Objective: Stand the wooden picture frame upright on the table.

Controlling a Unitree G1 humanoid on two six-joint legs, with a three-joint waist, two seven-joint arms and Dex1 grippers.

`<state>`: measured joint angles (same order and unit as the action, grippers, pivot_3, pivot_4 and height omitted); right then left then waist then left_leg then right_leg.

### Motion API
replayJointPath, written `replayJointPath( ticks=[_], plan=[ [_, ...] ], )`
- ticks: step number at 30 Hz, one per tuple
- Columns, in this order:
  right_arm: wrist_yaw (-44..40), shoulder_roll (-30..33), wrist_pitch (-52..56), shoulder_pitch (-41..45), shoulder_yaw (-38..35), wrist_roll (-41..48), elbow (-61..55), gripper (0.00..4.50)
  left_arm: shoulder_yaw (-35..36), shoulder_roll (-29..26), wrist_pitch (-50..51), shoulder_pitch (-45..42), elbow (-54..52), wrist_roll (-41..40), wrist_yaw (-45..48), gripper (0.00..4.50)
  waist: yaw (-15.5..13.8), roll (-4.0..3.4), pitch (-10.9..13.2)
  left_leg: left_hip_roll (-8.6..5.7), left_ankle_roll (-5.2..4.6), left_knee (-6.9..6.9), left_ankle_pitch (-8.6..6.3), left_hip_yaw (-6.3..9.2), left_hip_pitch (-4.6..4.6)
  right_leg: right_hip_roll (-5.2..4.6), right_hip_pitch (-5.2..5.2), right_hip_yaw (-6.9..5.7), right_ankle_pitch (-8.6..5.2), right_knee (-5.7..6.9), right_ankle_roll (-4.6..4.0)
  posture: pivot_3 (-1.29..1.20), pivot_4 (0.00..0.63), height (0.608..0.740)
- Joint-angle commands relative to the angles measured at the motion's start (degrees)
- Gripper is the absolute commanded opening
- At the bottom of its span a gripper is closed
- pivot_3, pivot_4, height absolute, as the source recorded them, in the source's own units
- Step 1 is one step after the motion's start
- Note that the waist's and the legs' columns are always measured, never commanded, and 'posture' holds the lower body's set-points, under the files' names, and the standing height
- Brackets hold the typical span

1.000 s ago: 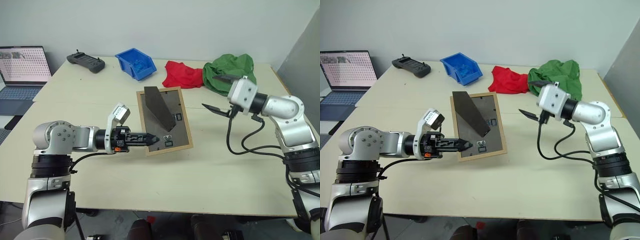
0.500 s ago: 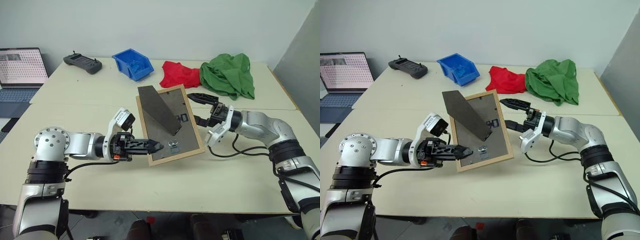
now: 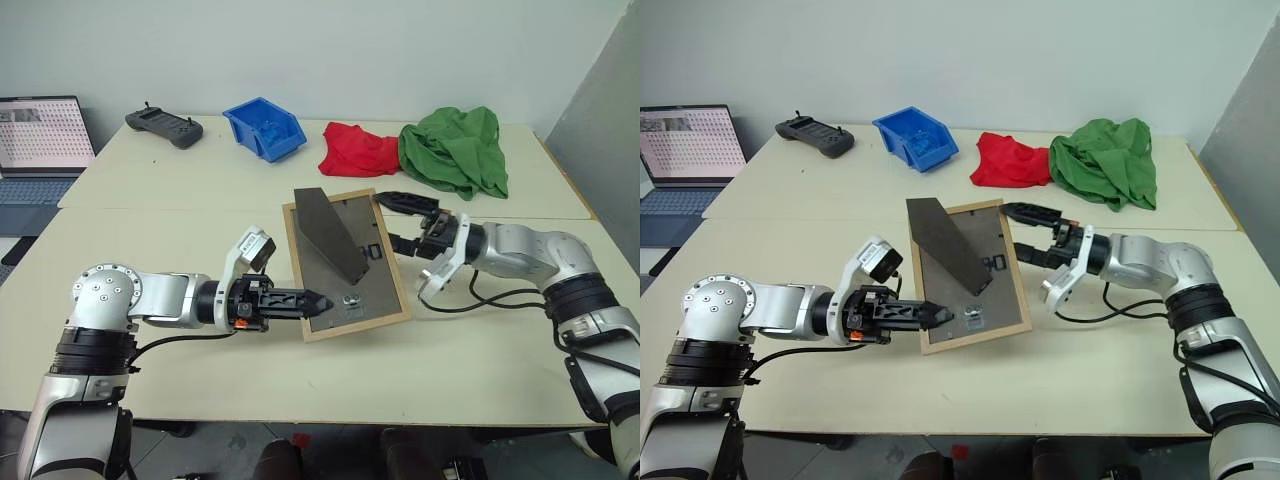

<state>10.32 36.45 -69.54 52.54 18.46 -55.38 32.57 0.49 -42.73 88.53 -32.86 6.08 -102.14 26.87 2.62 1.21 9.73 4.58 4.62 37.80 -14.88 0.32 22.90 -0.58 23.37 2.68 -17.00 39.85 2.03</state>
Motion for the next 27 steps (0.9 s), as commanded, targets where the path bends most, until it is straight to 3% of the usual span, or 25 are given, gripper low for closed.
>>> replayJointPath(
  ticks=[1,7,13,16,18,22,24,27],
  plan=[
    [1.02,0.03,-0.91,2.42,0.78,0.85,-1.79,4.30,-0.14,-1.12,-1.23,0.52,-3.20,-3.39,0.63,1.29,0.01,0.00,0.00,0.00,0.00,0.00,0.00,0.00,0.00,0.00,0.00,0.00,0.00,-0.01,0.00,0.00,0.150,0.740],
    [1.72,0.89,-2.07,3.32,0.96,1.55,-1.01,3.15,-0.60,-1.64,-2.38,-0.13,-2.26,-3.30,0.58,1.29,-0.22,0.00,0.00,-0.01,0.00,0.02,0.00,-0.01,0.01,-0.02,-0.01,0.00,0.00,-0.01,0.00,0.00,0.150,0.740],
    [1.43,1.38,-3.18,2.76,1.13,2.67,-1.58,1.69,-0.93,-1.88,-3.07,0.10,-2.92,-3.76,0.34,1.29,-0.23,0.00,0.00,-0.01,-0.01,0.02,0.00,-0.01,0.01,-0.02,-0.01,0.00,0.00,-0.01,0.00,0.00,0.150,0.740],
    [0.77,1.45,-3.47,2.85,1.18,4.04,-1.12,1.45,-0.81,-1.92,-3.77,0.53,-3.18,-3.79,-0.33,1.29,-0.23,0.00,0.00,-0.01,-0.01,0.02,-0.01,-0.01,0.01,-0.02,0.00,0.00,0.00,0.00,0.00,0.00,0.150,0.740],
    [-0.63,1.69,-4.43,2.84,1.73,5.94,-0.47,1.45,0.37,-1.54,-5.51,0.84,-3.21,-3.29,-1.34,1.98,-0.24,0.00,0.00,-0.01,-0.01,0.02,-0.01,-0.01,0.01,-0.02,-0.01,0.01,0.00,0.00,0.00,0.00,0.150,0.740],
    [-6.28,2.07,-5.90,2.84,4.08,15.08,2.56,1.34,3.70,-1.91,-9.49,0.61,-4.37,-0.56,-2.61,2.70,-0.21,0.01,0.00,-0.01,-0.01,0.02,-0.01,-0.02,0.01,-0.03,-0.01,0.02,0.00,-0.01,0.00,0.00,0.150,0.740],
    [-11.65,2.18,-4.58,2.77,5.87,23.57,4.62,1.34,6.99,-3.37,-11.91,1.06,-4.09,-0.05,-3.97,3.08,-0.16,0.01,0.00,0.00,-0.01,0.02,-0.01,-0.02,0.01,-0.03,-0.01,0.01,0.00,-0.02,0.00,0.00,0.150,0.740],
    [-26.86,1.65,3.61,1.08,9.22,43.03,4.64,1.34,14.06,-6.33,-16.53,4.19,-5.52,2.89,-6.37,3.75,0.11,0.02,0.01,0.02,-0.02,0.01,-0.01,0.00,0.00,-0.03,-0.03,-0.01,0.00,-0.03,0.00,0.00,0.150,0.740]
  ],
)
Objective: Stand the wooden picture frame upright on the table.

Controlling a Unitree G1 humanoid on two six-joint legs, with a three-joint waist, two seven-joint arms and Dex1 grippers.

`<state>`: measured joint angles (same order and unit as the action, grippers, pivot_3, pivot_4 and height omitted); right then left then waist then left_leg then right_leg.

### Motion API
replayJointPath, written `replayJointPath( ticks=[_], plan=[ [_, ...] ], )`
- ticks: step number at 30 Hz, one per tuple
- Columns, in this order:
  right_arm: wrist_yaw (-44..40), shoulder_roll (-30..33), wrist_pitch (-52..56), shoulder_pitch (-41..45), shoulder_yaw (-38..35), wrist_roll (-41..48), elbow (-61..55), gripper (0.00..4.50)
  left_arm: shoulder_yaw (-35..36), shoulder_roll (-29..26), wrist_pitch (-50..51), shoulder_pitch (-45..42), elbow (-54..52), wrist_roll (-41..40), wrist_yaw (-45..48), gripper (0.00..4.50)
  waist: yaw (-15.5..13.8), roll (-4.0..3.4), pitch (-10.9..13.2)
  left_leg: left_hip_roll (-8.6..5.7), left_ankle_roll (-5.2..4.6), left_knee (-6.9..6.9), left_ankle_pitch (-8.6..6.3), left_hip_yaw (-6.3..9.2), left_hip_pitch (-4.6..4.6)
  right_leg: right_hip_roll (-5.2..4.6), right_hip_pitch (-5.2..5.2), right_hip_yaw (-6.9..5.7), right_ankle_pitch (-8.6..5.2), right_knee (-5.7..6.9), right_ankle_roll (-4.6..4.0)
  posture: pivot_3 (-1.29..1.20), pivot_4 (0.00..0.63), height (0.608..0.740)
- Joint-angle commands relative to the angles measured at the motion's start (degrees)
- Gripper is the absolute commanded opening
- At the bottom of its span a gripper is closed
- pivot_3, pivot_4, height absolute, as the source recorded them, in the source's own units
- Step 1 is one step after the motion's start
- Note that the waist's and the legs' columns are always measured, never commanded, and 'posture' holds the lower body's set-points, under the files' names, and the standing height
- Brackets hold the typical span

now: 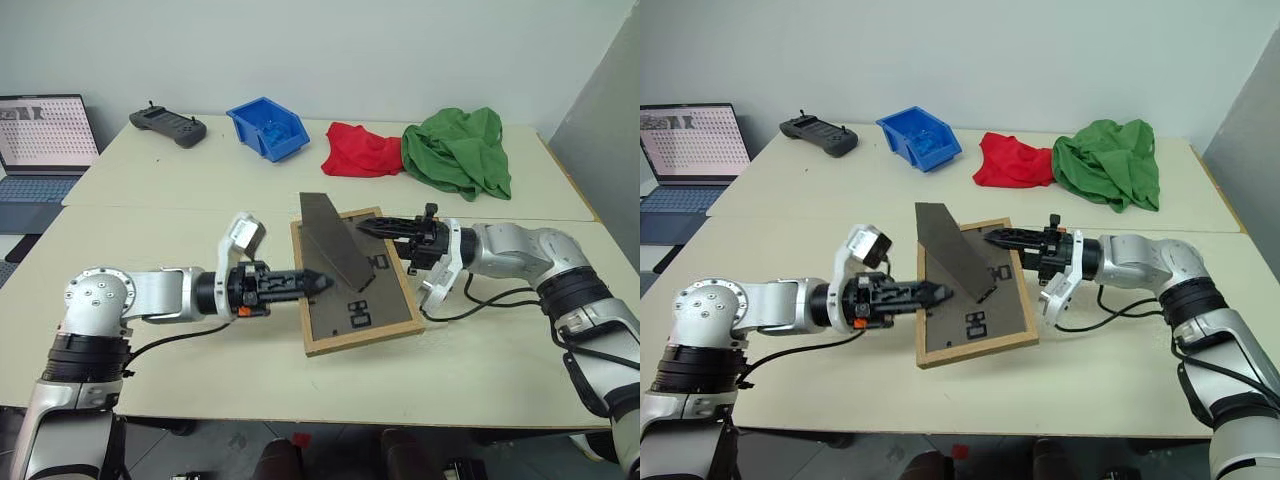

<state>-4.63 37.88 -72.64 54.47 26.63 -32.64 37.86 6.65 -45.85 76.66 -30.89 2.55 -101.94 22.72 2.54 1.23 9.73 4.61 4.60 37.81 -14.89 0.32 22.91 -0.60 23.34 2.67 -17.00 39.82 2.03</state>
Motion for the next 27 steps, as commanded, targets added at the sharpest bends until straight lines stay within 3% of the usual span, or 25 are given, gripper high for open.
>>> replayJointPath(
  ticks=[1,5,8,11,16,19,21,27],
  plan=[
    [-16.91,-0.12,9.97,-1.64,1.44,26.62,-2.00,1.34,9.71,-4.09,-6.06,3.66,-3.84,4.83,-2.41,3.95,0.29,0.00,0.00,0.03,-0.01,0.00,0.00,0.02,0.00,0.00,-0.02,-0.02,0.00,-0.01,0.00,0.00,0.150,0.740],
    [-38.18,-7.04,39.95,-3.52,-2.17,47.85,-6.05,1.34,12.87,-5.16,-13.49,12.22,-21.62,18.24,-4.88,4.50,0.67,0.00,0.01,0.06,-0.14,-0.02,-0.08,0.04,-0.01,-0.05,-0.05,-0.07,0.00,-0.02,0.00,0.00,0.150,0.740],
    [-46.30,-11.51,62.81,-3.53,-5.70,57.44,-6.55,1.34,9.12,-3.09,-20.77,16.52,-33.10,30.80,-6.17,4.50,0.21,-0.01,0.01,0.09,-0.07,-0.01,-0.04,0.10,-0.03,-0.03,-0.10,-0.11,0.00,0.01,-0.01,0.00,0.150,0.740],
    [-49.10,-15.69,77.53,-1.57,-8.91,60.05,-2.11,1.34,5.01,0.53,-27.12,19.43,-38.58,41.19,-7.48,4.50,-0.94,-0.02,0.01,0.05,0.00,0.01,0.00,0.05,-0.02,-0.02,-0.10,-0.11,0.00,-0.01,-0.01,0.00,0.150,0.740],
    [-49.46,-20.16,83.90,1.26,-11.48,56.55,6.60,1.34,2.37,5.05,-33.57,23.28,-39.07,51.56,-7.52,4.50,-1.34,-0.02,0.02,-0.01,-0.22,0.02,-0.13,-0.08,0.02,-0.03,-0.07,-0.06,0.00,-0.10,-0.01,0.00,0.150,0.740],
    [-49.95,-21.69,83.60,1.41,-11.80,53.56,9.49,1.34,2.64,5.98,-35.22,26.39,-38.56,53.89,-5.53,4.50,-0.99,-0.03,0.02,0.01,-0.23,-0.05,-0.14,-0.10,0.02,0.02,-0.01,-0.04,0.00,-0.14,-0.01,0.00,0.150,0.740],
    [-49.55,-22.40,83.34,1.09,-12.27,51.66,10.88,2.05,2.60,6.33,-35.72,27.56,-38.32,54.86,-4.33,4.50,-0.86,-0.03,0.02,0.02,-0.24,-0.10,-0.14,-0.10,0.03,0.02,0.00,-0.03,0.00,-0.17,-0.01,0.00,0.150,0.740],
    [-48.12,-23.63,82.96,-0.02,-15.13,48.46,11.96,3.41,1.88,7.57,-35.89,26.74,-36.45,56.87,-2.10,4.50,-0.87,-0.03,0.02,0.02,-0.24,-0.09,-0.14,-0.10,0.03,0.03,0.00,-0.04,0.00,-0.14,-0.01,0.00,0.150,0.740]
  ],
)
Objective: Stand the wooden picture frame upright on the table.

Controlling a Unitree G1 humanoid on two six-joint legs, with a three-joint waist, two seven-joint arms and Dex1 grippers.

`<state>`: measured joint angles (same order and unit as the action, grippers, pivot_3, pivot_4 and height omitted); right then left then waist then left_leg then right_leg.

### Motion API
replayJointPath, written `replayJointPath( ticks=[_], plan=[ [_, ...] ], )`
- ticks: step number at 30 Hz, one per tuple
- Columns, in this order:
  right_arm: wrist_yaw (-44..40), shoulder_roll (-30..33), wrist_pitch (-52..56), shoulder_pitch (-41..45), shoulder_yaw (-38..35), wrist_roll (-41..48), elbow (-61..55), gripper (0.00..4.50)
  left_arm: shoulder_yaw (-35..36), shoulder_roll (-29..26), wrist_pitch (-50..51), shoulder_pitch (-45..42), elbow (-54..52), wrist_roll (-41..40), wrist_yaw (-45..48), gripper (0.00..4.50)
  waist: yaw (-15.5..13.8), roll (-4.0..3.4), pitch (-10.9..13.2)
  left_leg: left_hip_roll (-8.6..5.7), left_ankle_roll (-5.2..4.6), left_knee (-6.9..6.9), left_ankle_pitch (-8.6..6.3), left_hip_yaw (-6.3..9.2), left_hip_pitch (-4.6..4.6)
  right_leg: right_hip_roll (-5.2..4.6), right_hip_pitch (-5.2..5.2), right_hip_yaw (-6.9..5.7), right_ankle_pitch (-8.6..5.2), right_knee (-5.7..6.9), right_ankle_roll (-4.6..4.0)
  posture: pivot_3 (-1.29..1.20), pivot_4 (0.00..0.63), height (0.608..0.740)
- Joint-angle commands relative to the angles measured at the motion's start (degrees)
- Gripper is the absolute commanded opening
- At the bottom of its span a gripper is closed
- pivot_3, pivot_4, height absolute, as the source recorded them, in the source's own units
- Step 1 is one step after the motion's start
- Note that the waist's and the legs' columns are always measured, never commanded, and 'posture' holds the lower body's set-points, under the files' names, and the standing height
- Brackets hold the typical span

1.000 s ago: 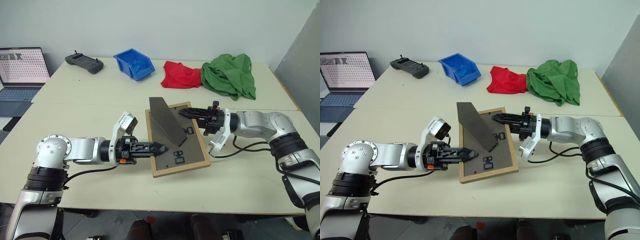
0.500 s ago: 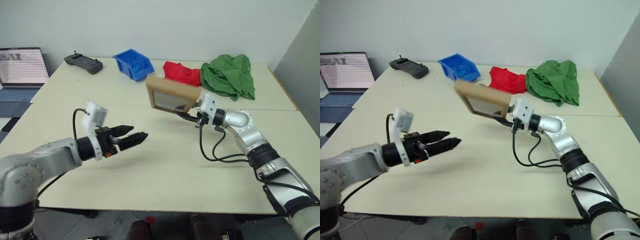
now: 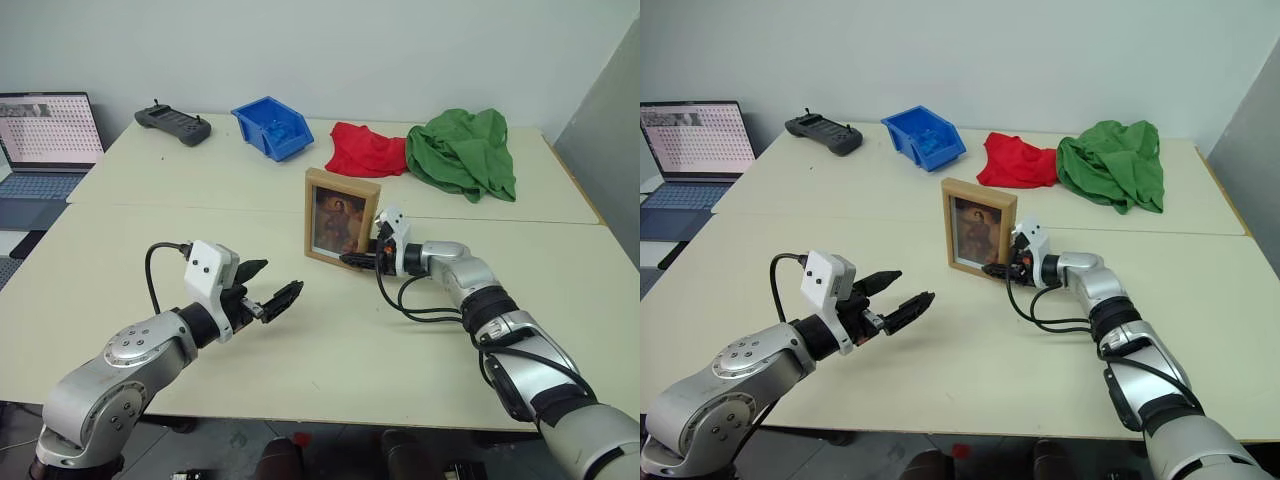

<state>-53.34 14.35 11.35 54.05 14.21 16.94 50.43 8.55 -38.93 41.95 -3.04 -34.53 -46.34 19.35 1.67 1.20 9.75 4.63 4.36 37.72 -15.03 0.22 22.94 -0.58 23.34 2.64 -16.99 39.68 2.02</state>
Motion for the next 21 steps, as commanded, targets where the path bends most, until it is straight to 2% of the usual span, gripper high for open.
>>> replayJointPath(
  ticks=[1,6,9,13,17,21],
  plan=[
    [0.67,0.05,-1.07,0.13,-3.00,-1.58,-0.98,3.62,-0.17,0.82,-1.24,-1.52,1.17,1.62,1.62,4.50,0.00,0.00,0.00,0.00,0.00,0.00,0.00,0.00,0.00,0.00,0.00,0.00,0.00,0.00,0.00,0.00,0.150,0.740],
    [0.77,3.38,0.98,-3.64,-4.40,-3.40,-7.04,4.46,0.01,0.48,-1.64,-4.65,5.33,3.35,4.82,4.50,-0.03,0.00,0.00,0.00,0.00,0.00,0.00,0.01,0.00,0.00,-0.01,-0.01,0.00,-0.01,0.00,0.00,0.150,0.740],
    [1.06,7.53,3.20,-7.42,-4.78,-4.52,-14.09,4.46,1.19,-1.13,-1.70,-6.90,8.60,4.23,7.85,4.50,-0.17,0.00,0.00,-0.01,0.00,0.00,0.00,0.02,0.02,0.00,-0.01,-0.03,0.00,-0.02,0.00,0.00,0.150,0.740],
    [-0.13,16.14,5.11,-13.89,-6.01,-5.95,-29.07,4.46,3.58,-6.09,1.14,-11.29,14.65,2.92,13.82,4.50,-0.15,-0.03,0.02,0.01,-0.01,-0.01,-0.01,0.07,0.03,0.05,-0.01,-0.05,0.00,-0.04,0.01,0.00,0.150,0.740],
    [-5.83,22.67,17.40,-17.33,-11.40,5.21,-48.80,4.46,4.04,-13.37,2.38,-17.50,23.98,4.11,22.13,4.50,0.25,-0.08,0.11,0.01,-0.01,-0.03,-0.01,0.11,0.04,0.08,0.00,-0.08,-0.01,-0.04,0.02,0.00,0.150,0.740],
    [-4.86,24.89,26.96,-18.75,-14.17,11.44,-59.49,4.46,2.49,-16.90,1.42,-22.35,31.07,5.99,29.19,4.50,0.70,-0.07,0.11,0.10,-0.04,-0.20,-0.02,0.12,-0.12,0.22,-0.03,-0.04,-0.04,-0.04,-0.03,0.00,0.150,0.740]
  ],
)
